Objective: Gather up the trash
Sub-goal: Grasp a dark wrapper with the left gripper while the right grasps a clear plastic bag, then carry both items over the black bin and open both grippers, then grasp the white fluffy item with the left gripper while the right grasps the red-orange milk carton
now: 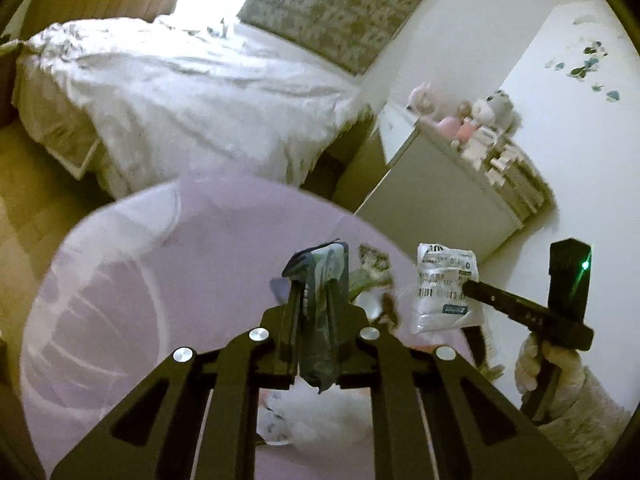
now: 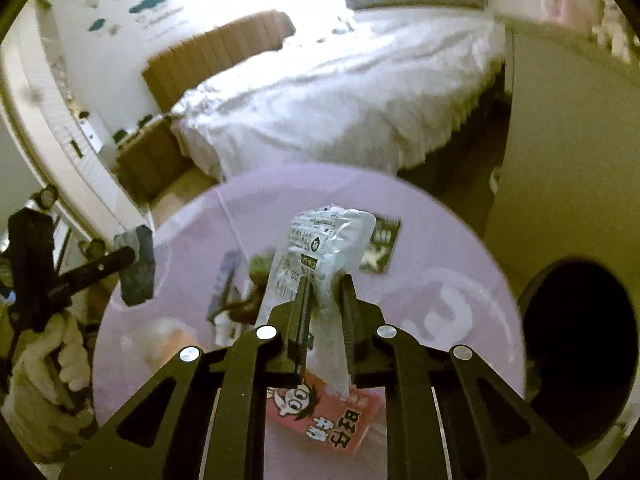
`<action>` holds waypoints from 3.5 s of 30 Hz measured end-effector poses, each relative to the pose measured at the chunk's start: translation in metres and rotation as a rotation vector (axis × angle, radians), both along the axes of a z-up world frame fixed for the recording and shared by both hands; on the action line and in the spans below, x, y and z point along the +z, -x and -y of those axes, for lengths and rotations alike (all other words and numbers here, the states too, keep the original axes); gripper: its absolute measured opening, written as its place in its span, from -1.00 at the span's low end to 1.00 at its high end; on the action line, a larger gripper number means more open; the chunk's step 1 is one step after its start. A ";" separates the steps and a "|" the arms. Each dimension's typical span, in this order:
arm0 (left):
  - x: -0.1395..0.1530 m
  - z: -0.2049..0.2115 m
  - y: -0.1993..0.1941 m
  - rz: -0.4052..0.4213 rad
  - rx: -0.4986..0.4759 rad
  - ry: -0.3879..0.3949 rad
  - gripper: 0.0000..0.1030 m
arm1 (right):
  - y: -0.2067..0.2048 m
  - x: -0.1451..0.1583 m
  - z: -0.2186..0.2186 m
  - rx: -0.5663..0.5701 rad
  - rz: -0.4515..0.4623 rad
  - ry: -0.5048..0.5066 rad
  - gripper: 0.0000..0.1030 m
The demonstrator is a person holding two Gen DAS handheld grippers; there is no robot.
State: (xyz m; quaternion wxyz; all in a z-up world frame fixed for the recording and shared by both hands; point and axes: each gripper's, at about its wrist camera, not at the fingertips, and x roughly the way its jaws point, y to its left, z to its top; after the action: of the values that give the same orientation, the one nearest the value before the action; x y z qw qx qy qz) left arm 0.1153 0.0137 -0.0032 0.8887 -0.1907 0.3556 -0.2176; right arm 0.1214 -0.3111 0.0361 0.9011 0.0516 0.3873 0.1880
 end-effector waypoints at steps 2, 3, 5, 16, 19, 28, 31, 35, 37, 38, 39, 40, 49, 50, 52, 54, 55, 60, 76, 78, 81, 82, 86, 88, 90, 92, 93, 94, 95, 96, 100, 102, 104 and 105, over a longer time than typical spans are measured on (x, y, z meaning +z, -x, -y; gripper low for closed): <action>0.012 0.000 0.004 0.019 -0.007 0.003 -0.75 | 0.006 0.013 0.004 0.002 0.032 -0.008 -0.69; 0.019 0.003 0.006 0.031 -0.017 0.005 -0.75 | 0.009 0.019 0.006 0.003 0.044 -0.009 -0.69; 0.028 0.010 0.007 0.043 -0.035 0.012 -0.75 | 0.014 0.031 0.013 0.002 0.071 -0.012 -0.69; 0.058 0.086 -0.004 0.083 -0.184 0.044 -0.75 | 0.037 0.068 0.067 -0.091 0.151 -0.015 -0.69; 0.060 0.116 -0.010 0.084 -0.243 0.046 -0.75 | 0.037 0.067 0.097 -0.154 0.147 -0.023 -0.69; 0.047 0.204 -0.030 0.041 -0.386 0.049 -0.75 | 0.036 0.044 0.171 -0.308 0.114 -0.020 -0.69; 0.041 0.231 -0.036 0.021 -0.426 0.047 -0.75 | 0.035 0.031 0.193 -0.350 0.096 -0.018 -0.69; 0.031 0.263 -0.045 -0.003 -0.472 0.040 -0.75 | 0.032 0.013 0.216 -0.397 0.065 -0.013 -0.69; 0.025 0.275 -0.048 -0.017 -0.487 0.038 -0.75 | 0.030 0.004 0.230 -0.425 0.048 -0.006 -0.69; 0.022 0.281 -0.050 -0.024 -0.497 0.037 -0.75 | 0.031 0.000 0.235 -0.437 0.041 -0.008 -0.69; 0.017 0.290 -0.053 -0.033 -0.507 0.035 -0.75 | 0.029 -0.006 0.244 -0.455 0.028 -0.011 -0.69; 0.013 0.297 -0.055 -0.040 -0.515 0.033 -0.75 | 0.029 -0.010 0.246 -0.467 0.020 -0.011 -0.69; -0.025 0.355 -0.068 -0.111 -0.582 -0.003 -0.75 | 0.021 -0.051 0.290 -0.566 -0.062 -0.012 -0.69; -0.028 0.360 -0.069 -0.116 -0.587 -0.007 -0.75 | 0.019 -0.055 0.293 -0.573 -0.069 -0.014 -0.69; -0.035 0.369 -0.072 -0.127 -0.597 -0.016 -0.75 | 0.017 -0.063 0.296 -0.584 -0.083 -0.014 -0.69; -0.038 0.375 -0.075 -0.138 -0.604 -0.024 -0.75 | 0.015 -0.069 0.300 -0.593 -0.093 -0.014 -0.69; -0.039 0.378 -0.077 -0.142 -0.605 -0.027 -0.75 | 0.014 -0.071 0.299 -0.595 -0.095 -0.014 -0.69; -0.039 0.390 -0.084 -0.160 -0.614 -0.031 -0.74 | 0.010 -0.081 0.305 -0.606 -0.112 -0.018 -0.69; -0.025 0.399 -0.075 -0.125 -0.626 -0.086 0.35 | 0.013 -0.077 0.306 -0.624 -0.107 -0.043 -0.21; -0.020 0.389 -0.071 -0.119 -0.611 -0.079 0.38 | 0.014 -0.074 0.300 -0.604 -0.099 -0.049 -0.20; -0.011 0.366 -0.063 -0.100 -0.571 -0.069 0.49 | 0.014 -0.067 0.279 -0.556 -0.085 -0.055 -0.21; -0.009 0.358 -0.060 -0.093 -0.559 -0.068 0.49 | 0.014 -0.065 0.274 -0.541 -0.080 -0.056 -0.21; -0.002 0.312 -0.044 -0.085 -0.485 -0.057 0.49 | 0.014 -0.052 0.238 -0.454 -0.069 -0.066 -0.16; 0.003 0.285 -0.036 -0.075 -0.444 -0.050 0.49 | 0.014 -0.046 0.217 -0.401 -0.065 -0.077 0.10; 0.007 0.257 -0.027 -0.058 -0.402 -0.052 0.49 | 0.014 -0.039 0.189 -0.319 -0.060 -0.081 0.20; 0.010 0.219 -0.015 -0.043 -0.342 -0.051 0.49 | 0.013 -0.034 0.160 -0.237 -0.066 -0.074 0.28; 0.012 0.203 -0.012 -0.039 -0.317 -0.052 0.49 | 0.013 -0.032 0.148 -0.202 -0.069 -0.076 0.34; 0.012 0.186 -0.008 -0.033 -0.288 -0.055 0.49 | 0.013 -0.031 0.132 -0.152 -0.079 -0.079 0.36; 0.013 0.169 -0.003 -0.025 -0.257 -0.062 0.49 | 0.014 -0.030 0.116 -0.113 -0.091 -0.080 0.38; 0.013 0.145 0.002 -0.014 -0.214 -0.075 0.49 | 0.015 -0.031 0.102 -0.078 -0.104 -0.083 0.39; 0.002 0.081 0.019 -0.014 -0.118 -0.118 0.52 | 0.018 -0.039 0.044 0.042 -0.169 -0.081 0.55; -0.013 0.058 0.024 -0.022 -0.130 -0.150 0.52 | 0.020 -0.046 0.021 0.076 -0.192 -0.053 0.59; -0.027 0.048 0.027 -0.037 -0.145 -0.198 0.52 | 0.021 -0.056 0.000 0.110 -0.218 0.000 0.59; -0.037 0.042 0.029 -0.041 -0.168 -0.229 0.52 | 0.021 -0.059 -0.009 0.132 -0.219 0.035 0.59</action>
State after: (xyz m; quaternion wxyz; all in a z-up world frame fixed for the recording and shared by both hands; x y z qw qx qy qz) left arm 0.0862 -0.0281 -0.0402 0.8758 -0.0619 0.4109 -0.2455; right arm 0.1005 -0.3024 -0.0230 0.8398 0.0308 0.4892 0.2334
